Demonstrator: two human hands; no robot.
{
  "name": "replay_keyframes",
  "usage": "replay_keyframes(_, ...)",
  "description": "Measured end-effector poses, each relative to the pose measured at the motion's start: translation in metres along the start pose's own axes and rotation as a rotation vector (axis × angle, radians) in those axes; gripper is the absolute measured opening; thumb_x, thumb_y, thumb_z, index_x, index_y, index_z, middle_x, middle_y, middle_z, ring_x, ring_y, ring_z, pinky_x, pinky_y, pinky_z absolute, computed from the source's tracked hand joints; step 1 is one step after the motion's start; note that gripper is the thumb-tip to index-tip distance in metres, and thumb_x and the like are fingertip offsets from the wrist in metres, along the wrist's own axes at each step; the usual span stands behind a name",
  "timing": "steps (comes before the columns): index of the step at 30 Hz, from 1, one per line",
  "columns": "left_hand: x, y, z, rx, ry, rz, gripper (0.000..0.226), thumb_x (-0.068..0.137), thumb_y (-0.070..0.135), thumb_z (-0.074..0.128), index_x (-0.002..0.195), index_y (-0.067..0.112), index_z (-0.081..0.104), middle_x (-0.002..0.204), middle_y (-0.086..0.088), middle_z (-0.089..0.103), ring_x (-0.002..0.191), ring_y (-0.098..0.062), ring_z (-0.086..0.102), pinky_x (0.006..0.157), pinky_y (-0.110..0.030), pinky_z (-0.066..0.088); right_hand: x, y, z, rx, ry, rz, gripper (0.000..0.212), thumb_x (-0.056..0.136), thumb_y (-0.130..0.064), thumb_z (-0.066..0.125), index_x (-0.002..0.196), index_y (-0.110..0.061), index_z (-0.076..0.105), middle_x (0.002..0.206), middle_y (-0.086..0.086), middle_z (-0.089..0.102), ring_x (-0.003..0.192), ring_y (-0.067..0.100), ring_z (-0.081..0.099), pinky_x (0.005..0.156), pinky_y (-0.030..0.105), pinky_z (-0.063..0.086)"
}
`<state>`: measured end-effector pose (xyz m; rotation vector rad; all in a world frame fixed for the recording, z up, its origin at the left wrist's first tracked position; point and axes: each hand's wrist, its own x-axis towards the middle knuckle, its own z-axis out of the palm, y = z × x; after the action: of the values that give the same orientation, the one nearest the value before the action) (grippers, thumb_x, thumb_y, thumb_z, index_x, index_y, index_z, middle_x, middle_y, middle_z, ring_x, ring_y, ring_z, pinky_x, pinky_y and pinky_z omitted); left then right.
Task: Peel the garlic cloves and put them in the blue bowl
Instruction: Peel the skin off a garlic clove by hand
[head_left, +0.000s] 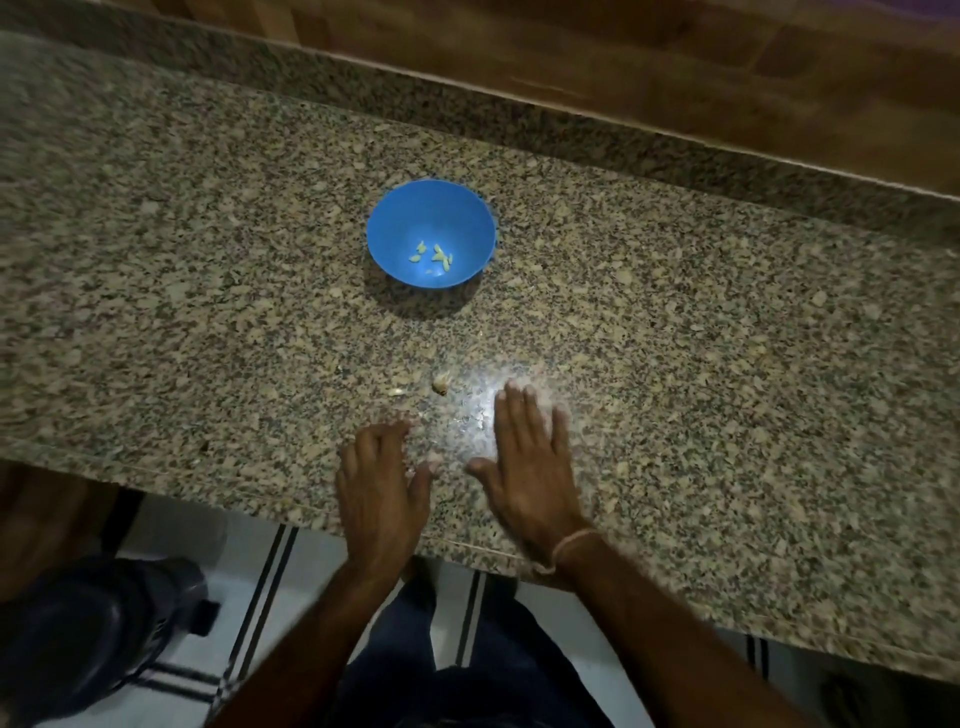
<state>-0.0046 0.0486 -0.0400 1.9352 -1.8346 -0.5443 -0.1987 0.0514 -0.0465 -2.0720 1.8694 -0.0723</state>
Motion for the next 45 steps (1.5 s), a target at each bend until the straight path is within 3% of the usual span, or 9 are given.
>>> replay_keyframes(3,-0.003,0.004,0.001,-0.040,0.014,-0.032,0.048,0.090,0.023,0.077,0.134,0.019,0.058,0.130,-0.006,0.055,0.121,-0.028,0.049,0.097,-0.052,0.047,0.014,-0.017,0.002,0.134,0.046,-0.133,0.072,0.113,-0.054,0.030,0.169,-0.013,0.010,0.177,0.004,-0.004,0.162,0.017,-0.013,0.131,0.051,-0.004)
replay_keyframes(7,-0.011,0.005,0.000,-0.137,0.056,-0.120,0.046,0.091,0.021,0.076,0.134,0.018,0.058,0.127,-0.004,0.054,0.121,-0.025,0.050,0.100,-0.052,0.048,0.031,-0.017,-0.018,0.491,0.259,-0.099,0.046,0.111,-0.024,0.053,0.157,-0.019,0.048,0.162,0.004,0.041,0.148,0.021,0.035,0.117,0.028,0.029)
replay_keyframes(13,-0.022,0.016,0.001,-0.169,0.083,-0.203,0.042,0.092,0.021,0.076,0.131,0.021,0.059,0.125,0.000,0.052,0.117,-0.021,0.050,0.095,-0.051,0.051,0.094,-0.016,-0.033,0.324,0.133,-0.299,0.028,0.094,-0.014,0.074,0.120,-0.024,0.076,0.125,-0.004,0.067,0.112,0.018,0.054,0.086,0.037,0.053)
replay_keyframes(19,-0.019,0.019,0.003,-0.177,0.106,-0.250,0.040,0.092,0.022,0.077,0.129,0.020,0.061,0.126,-0.001,0.054,0.117,-0.022,0.051,0.096,-0.053,0.050,0.114,0.002,-0.037,0.368,0.228,-0.158,0.017,0.096,-0.011,0.070,0.110,-0.017,0.077,0.109,-0.003,0.067,0.101,0.014,0.059,0.081,0.031,0.051)
replay_keyframes(23,-0.019,0.019,0.006,-0.124,0.115,-0.230,0.043,0.090,0.026,0.078,0.130,0.018,0.062,0.126,-0.002,0.055,0.115,-0.018,0.047,0.095,-0.051,0.050,0.094,0.001,-0.045,0.571,0.209,-0.058,0.041,0.107,-0.016,0.059,0.148,-0.015,0.055,0.144,0.003,0.052,0.122,0.001,0.049,0.105,0.014,0.045)
replay_keyframes(26,-0.023,0.016,0.005,-0.064,0.127,-0.192,0.046,0.091,0.032,0.077,0.133,0.020,0.060,0.129,-0.002,0.054,0.116,-0.020,0.046,0.094,-0.050,0.047,0.027,0.008,-0.036,0.358,0.152,0.029,0.066,0.113,-0.052,0.034,0.169,-0.023,0.013,0.177,-0.001,0.008,0.162,0.012,0.006,0.131,0.037,0.011)
replay_keyframes(31,-0.029,0.008,0.001,0.062,0.131,-0.175,0.055,0.094,0.050,0.070,0.139,0.023,0.054,0.140,-0.004,0.050,0.127,-0.026,0.044,0.097,-0.047,0.036,-0.026,0.008,-0.004,-0.051,-0.011,-0.005,0.082,0.108,-0.065,0.009,0.165,-0.013,-0.019,0.173,0.007,-0.028,0.159,0.022,-0.028,0.131,0.053,-0.009)
replay_keyframes(40,-0.035,0.003,-0.009,-0.074,0.153,-0.234,0.047,0.093,0.029,0.075,0.136,0.018,0.060,0.133,-0.002,0.053,0.123,-0.022,0.046,0.100,-0.034,0.035,0.037,-0.026,0.011,0.121,-0.027,-0.376,0.066,0.115,-0.045,0.027,0.169,-0.015,0.005,0.177,0.007,-0.004,0.163,0.021,-0.009,0.133,0.040,-0.001)
replay_keyframes(45,-0.036,0.014,-0.005,-0.323,0.174,-0.345,0.035,0.095,0.018,0.073,0.129,0.019,0.063,0.123,0.002,0.056,0.112,-0.015,0.057,0.095,-0.036,0.052,0.011,0.000,-0.001,0.162,0.085,-0.467,0.041,0.111,-0.027,0.050,0.152,-0.025,0.053,0.159,-0.006,0.050,0.145,0.010,0.045,0.123,0.037,0.039)
